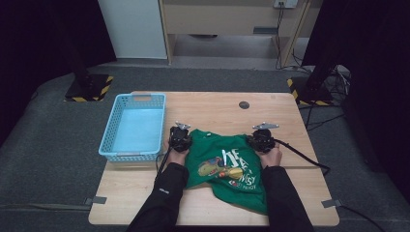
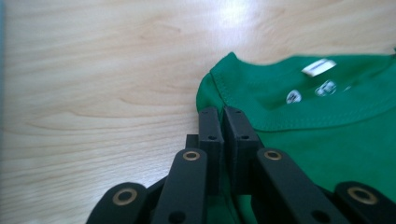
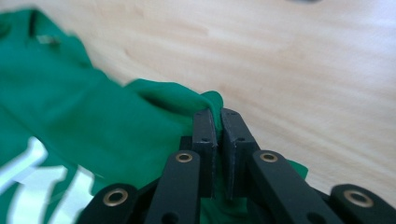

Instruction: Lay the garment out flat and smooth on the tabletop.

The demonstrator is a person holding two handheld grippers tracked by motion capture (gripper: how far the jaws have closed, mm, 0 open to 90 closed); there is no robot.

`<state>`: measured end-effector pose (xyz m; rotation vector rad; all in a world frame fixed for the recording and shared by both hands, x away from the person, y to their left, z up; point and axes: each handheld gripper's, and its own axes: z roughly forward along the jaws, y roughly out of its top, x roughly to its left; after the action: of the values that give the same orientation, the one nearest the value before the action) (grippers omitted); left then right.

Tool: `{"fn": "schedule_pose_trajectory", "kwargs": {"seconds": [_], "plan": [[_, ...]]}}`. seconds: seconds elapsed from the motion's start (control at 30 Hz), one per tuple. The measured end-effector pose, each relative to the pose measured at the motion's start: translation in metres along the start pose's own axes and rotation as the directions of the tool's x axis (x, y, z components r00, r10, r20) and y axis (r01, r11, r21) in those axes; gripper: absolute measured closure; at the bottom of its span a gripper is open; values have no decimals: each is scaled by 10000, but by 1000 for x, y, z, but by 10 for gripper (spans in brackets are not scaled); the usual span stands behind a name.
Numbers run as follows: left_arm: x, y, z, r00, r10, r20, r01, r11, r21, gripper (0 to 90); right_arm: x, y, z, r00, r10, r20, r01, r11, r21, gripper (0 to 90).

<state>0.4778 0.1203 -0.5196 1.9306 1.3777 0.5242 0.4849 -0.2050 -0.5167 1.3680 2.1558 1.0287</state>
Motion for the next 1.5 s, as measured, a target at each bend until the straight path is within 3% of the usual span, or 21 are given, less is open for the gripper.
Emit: {"fn": "schedule_pose_trajectory", "kwargs": {"seconds": [0.1,0.2,0.3,0.37,0.47,0.53,0.57,0.63,0.67,0.7,0.73,0.77,0.8,0.83,0.93,1.07,1.2,1.33,1.5], "plan": [[3,9,-20,9998,-145,98,152,9977,-664,860,-5,7,-17,9991,413,-71,-417,9972,-628,855],[2,24,-45,9999,147,-63,-155,9904,-1373,861,-6,18,-35,9987,511,-23,-510,9923,-1127,855],[-2,40,-68,9989,404,-246,-447,9767,-2097,860,0,31,-52,9993,325,209,-285,9847,-1717,856],[-4,49,-81,9981,486,-372,-565,9657,-2535,860,5,41,-64,9983,368,458,-255,9739,-2255,856],[-6,56,-90,9974,456,-567,-603,9535,-2952,860,8,52,-76,9963,589,627,-383,9564,-2895,856],[-7,63,-96,9956,393,-846,-649,9429,-3267,859,12,58,-84,9919,640,1093,-231,9398,-3411,856],[-8,67,-98,9947,364,-964,-679,9355,-3467,859,15,62,-87,9866,632,1505,-29,9288,-3706,857],[-11,77,-98,9912,359,-1276,-823,9215,-3797,852,20,68,-93,9749,848,2061,149,8977,-4403,854],[-12,83,-95,9865,357,-1601,-964,9158,-3899,805,21,72,-94,9690,969,2272,201,8858,-4636,833],[-13,88,-89,9780,316,-2062,-1092,9200,-3765,650,21,76,-92,9636,1040,2463,233,8851,-4648,696],[-13,92,-83,9721,125,-2344,-964,9318,-3501,495,18,83,-85,9624,1112,2477,22,9091,-4166,523],[-12,94,-78,9760,-78,-2175,-673,9396,-3355,450,14,88,-78,9607,1271,2468,-312,9328,-3590,504],[-12,94,-75,9809,-229,-1931,-422,9443,-3263,443,10,89,-71,9581,1323,2541,-437,9441,-3267,478],[-13,93,-73,9831,-211,-1817,-375,9488,-3135,430,7,88,-68,9552,1446,2583,-598,9489,-3098,449],[-17,86,-66,9837,146,-1794,-654,9576,-2807,409,4,76,-64,9630,1484,2250,-738,9480,-3095,416],[-16,75,-57,9936,-132,-1122,-104,9782,-2072,396,-5,62,-60,9684,1561,1943,-983,9556,-2778,395],[-21,56,-51,9982,-41,-599,-43,9902,-1395,389,-12,50,-63,9752,1579,1552,-1165,9621,-2465,357],[-26,32,-42,9998,9,-215,-27,9964,-844,386,-13,35,-63,9838,1343,1185,-1088,9737,-2000,324],[-30,4,-32,9999,-96,126,100,9995,-307,369,-9,11,-57,9935,751,851,-635,9892,-1317,310]]}}
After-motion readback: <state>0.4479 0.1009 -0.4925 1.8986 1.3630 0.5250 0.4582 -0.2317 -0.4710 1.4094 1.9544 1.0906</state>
